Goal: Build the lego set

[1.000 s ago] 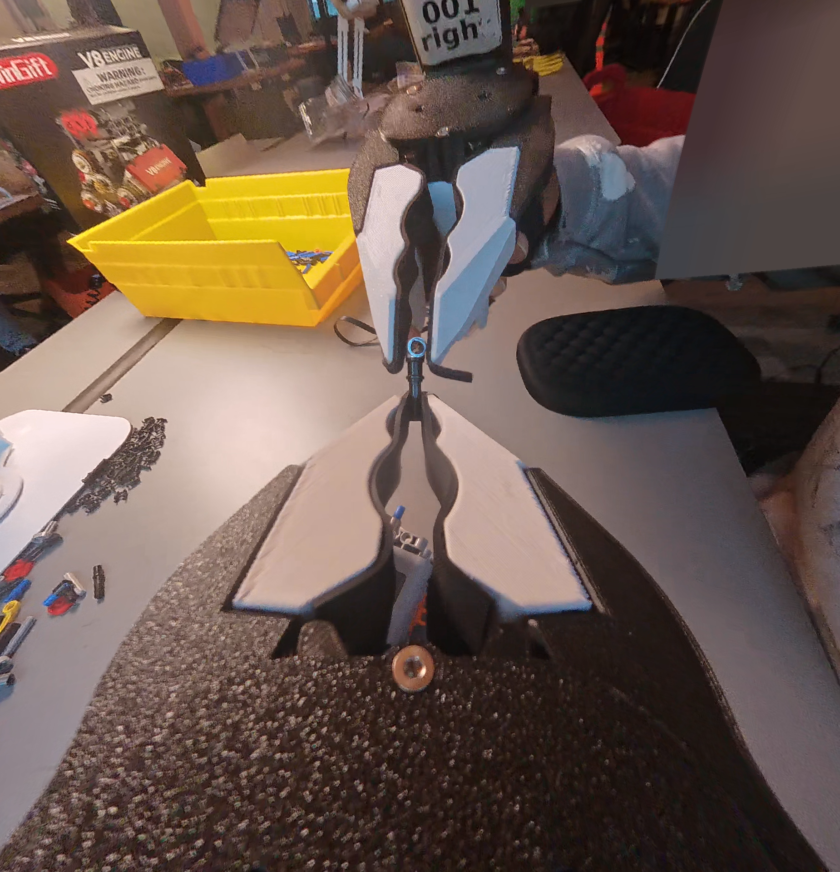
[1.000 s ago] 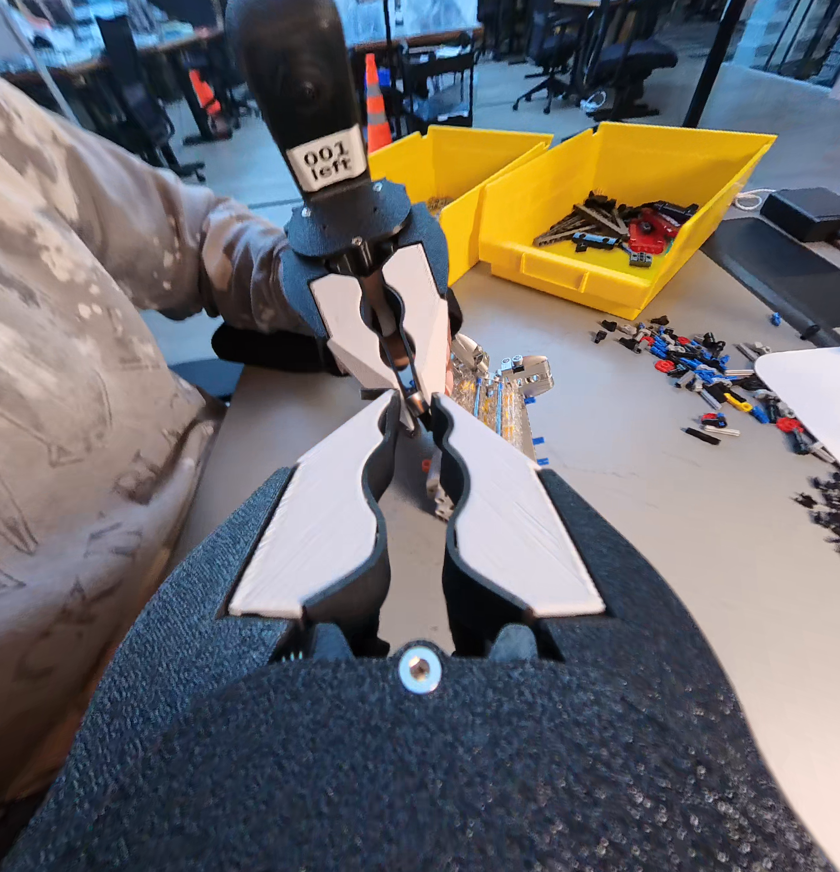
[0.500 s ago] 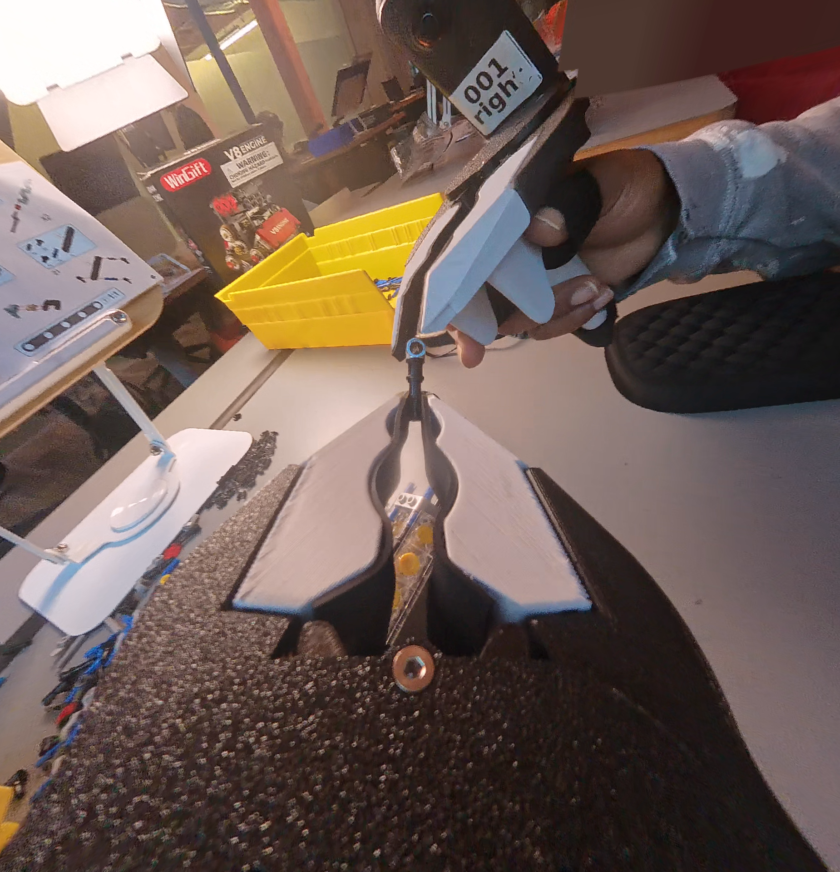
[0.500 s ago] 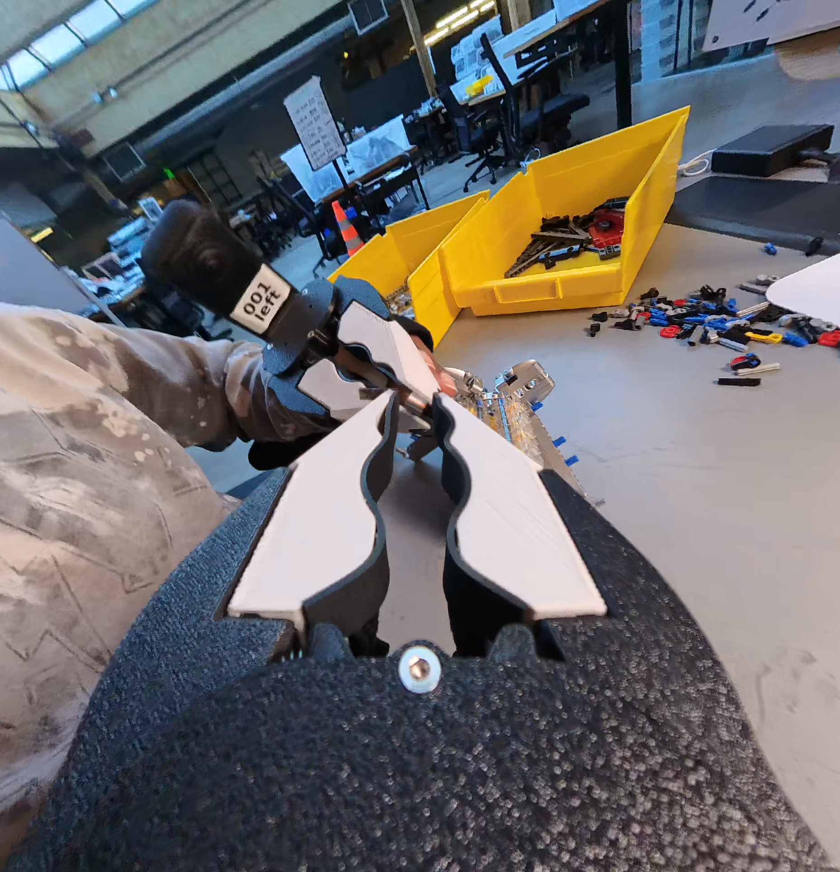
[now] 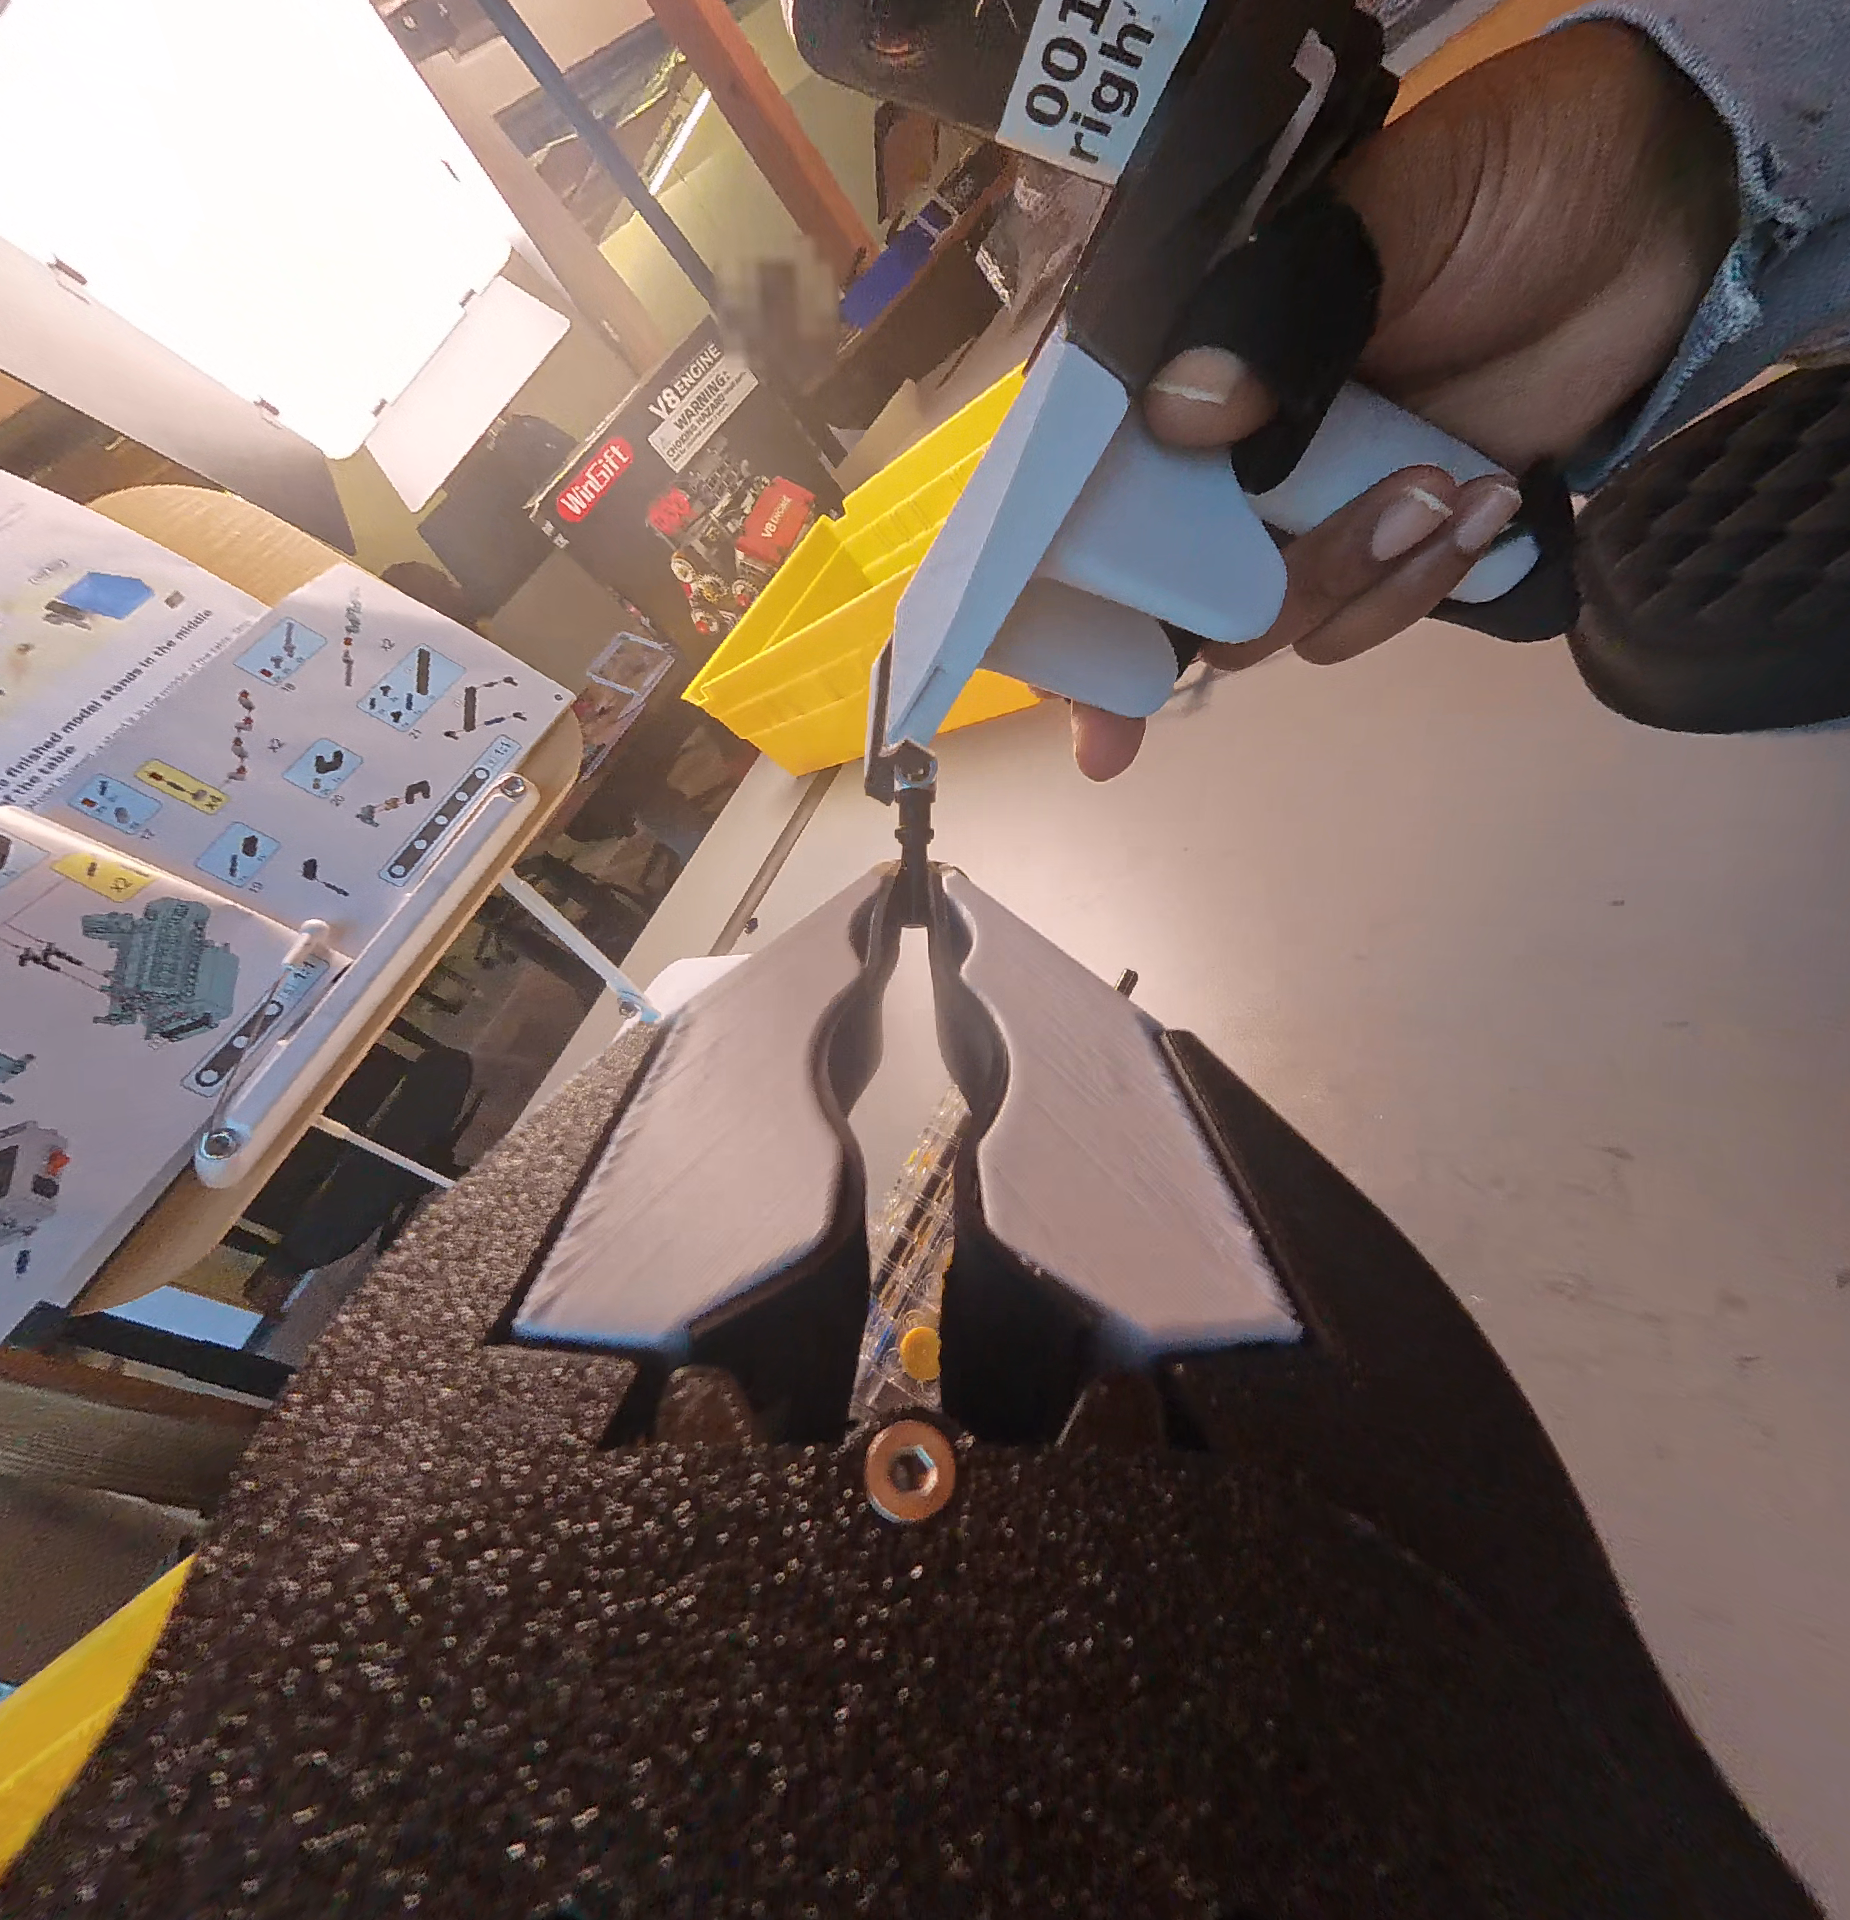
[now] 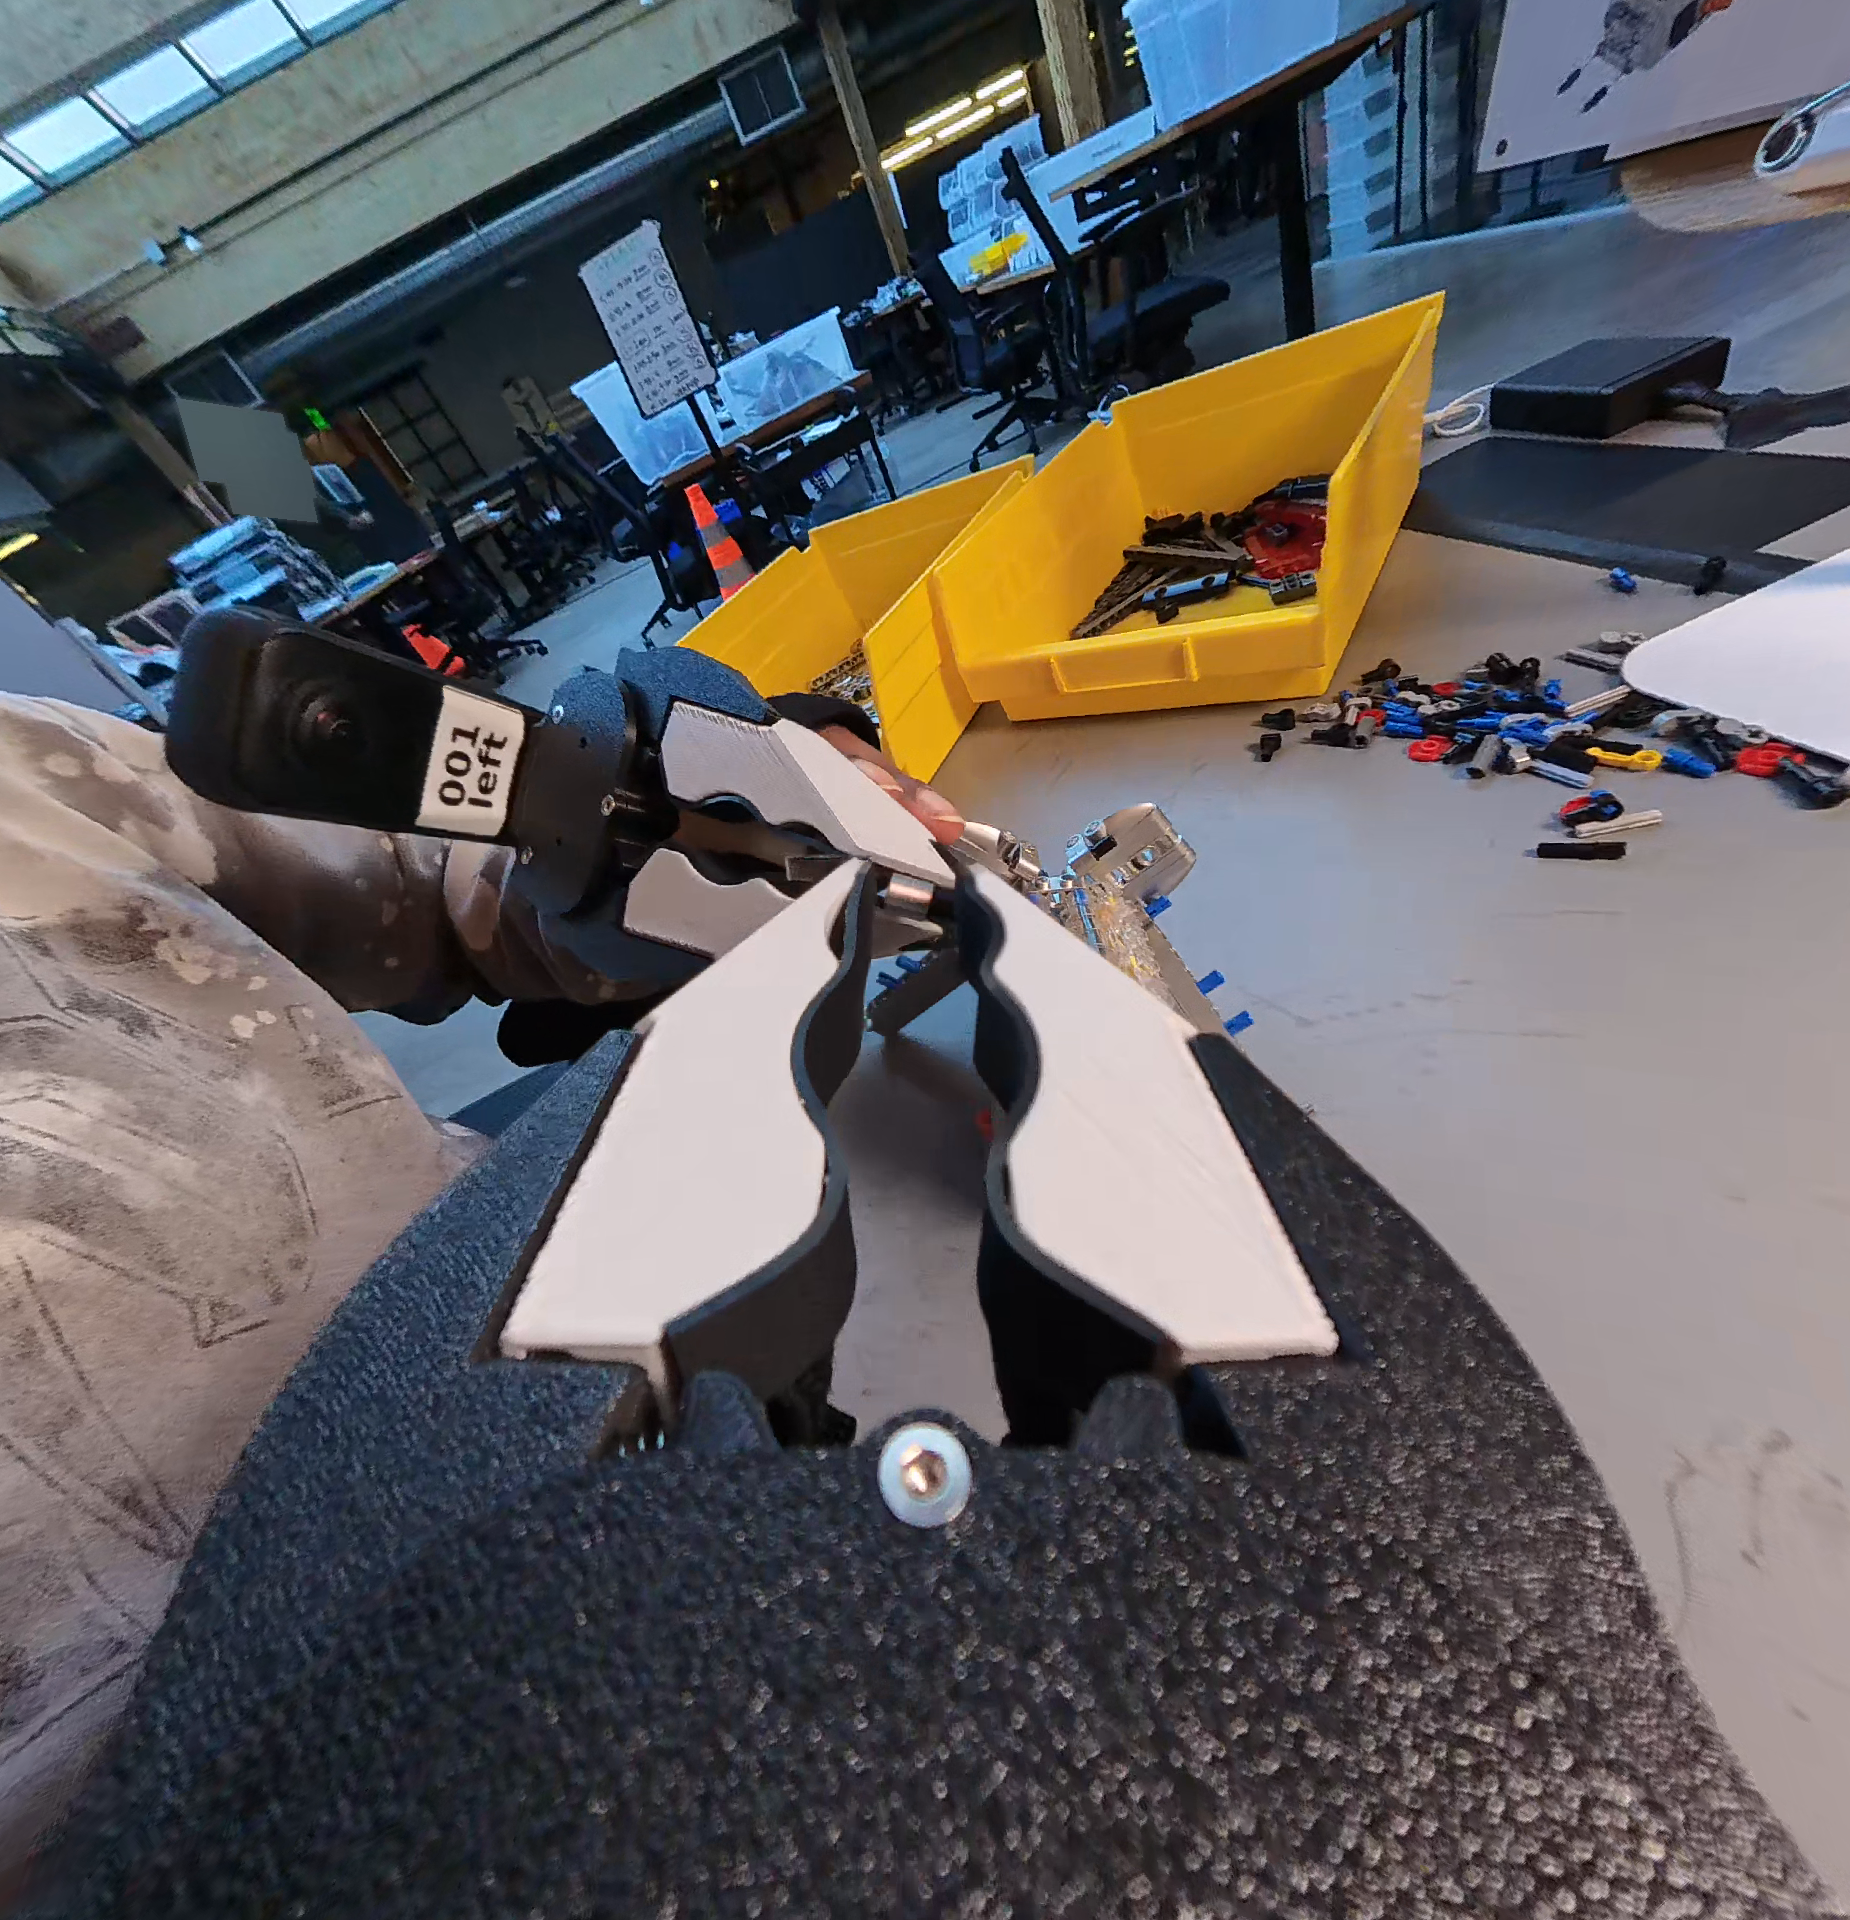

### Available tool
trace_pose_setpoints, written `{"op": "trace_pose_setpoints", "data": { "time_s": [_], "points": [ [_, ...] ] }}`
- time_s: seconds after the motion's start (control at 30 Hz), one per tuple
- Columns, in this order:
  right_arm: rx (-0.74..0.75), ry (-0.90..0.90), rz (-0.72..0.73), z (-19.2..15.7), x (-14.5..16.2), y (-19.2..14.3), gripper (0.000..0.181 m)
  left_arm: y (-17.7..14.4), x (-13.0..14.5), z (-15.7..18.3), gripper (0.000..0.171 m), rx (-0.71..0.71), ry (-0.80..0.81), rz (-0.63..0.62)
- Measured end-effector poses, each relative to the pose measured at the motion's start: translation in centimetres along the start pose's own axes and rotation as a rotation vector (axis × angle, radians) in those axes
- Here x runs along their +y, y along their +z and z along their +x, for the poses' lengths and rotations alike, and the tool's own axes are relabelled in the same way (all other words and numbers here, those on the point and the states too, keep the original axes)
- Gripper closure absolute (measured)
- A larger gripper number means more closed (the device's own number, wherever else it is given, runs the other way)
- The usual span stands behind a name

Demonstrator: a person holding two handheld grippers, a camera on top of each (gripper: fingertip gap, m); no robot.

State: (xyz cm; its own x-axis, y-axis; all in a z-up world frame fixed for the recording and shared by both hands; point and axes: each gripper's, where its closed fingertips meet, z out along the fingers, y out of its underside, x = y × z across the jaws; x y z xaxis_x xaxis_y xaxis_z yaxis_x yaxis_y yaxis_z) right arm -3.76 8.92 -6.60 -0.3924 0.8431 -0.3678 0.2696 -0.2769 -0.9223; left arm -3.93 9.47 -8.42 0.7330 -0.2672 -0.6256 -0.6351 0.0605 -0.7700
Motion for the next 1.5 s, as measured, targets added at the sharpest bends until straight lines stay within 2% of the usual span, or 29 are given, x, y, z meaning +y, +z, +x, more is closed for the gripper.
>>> {"op": "trace_pose_setpoints", "data": {
  "time_s": [0.3, 0.77, 0.87, 1.27, 1.43, 1.5],
  "points": [
    [0.021, -0.017, 0.005, 0.1, 0.0, 0.0, 0.166, -0.1, 0.0, -0.3, 0.17, -0.023, 0.009, 0.0],
    [0.013, 0.071, 0.013, 0.7, 0.4, 0.4, 0.161, -0.1, 0.5, -0.6, 0.17, -0.046, 0.007, -0.013],
    [0.026, 0.072, 0.017, 0.9, 0.4, 0.5, 0.167, -0.2, 0.5, -0.6, 0.17, -0.049, 0.018, -0.014],
    [-0.074, 0.207, 0.061, 0.4, 0.3, 0.8, 0.164, -0.6, 0.1, -0.9, 0.17, -0.081, 0.065, 0.012],
    [-0.069, 0.207, 0.063, 0.4, 0.4, 0.9, 0.166, -0.6, 0.1, -0.8, 0.17, -0.084, 0.08, 0.009],
    [-0.044, 0.194, 0.061, 0.8, 0.5, 1.0, 0.166, -0.5, 0.4, -0.7, 0.17, -0.058, 0.034, -0.003]
  ]
}}
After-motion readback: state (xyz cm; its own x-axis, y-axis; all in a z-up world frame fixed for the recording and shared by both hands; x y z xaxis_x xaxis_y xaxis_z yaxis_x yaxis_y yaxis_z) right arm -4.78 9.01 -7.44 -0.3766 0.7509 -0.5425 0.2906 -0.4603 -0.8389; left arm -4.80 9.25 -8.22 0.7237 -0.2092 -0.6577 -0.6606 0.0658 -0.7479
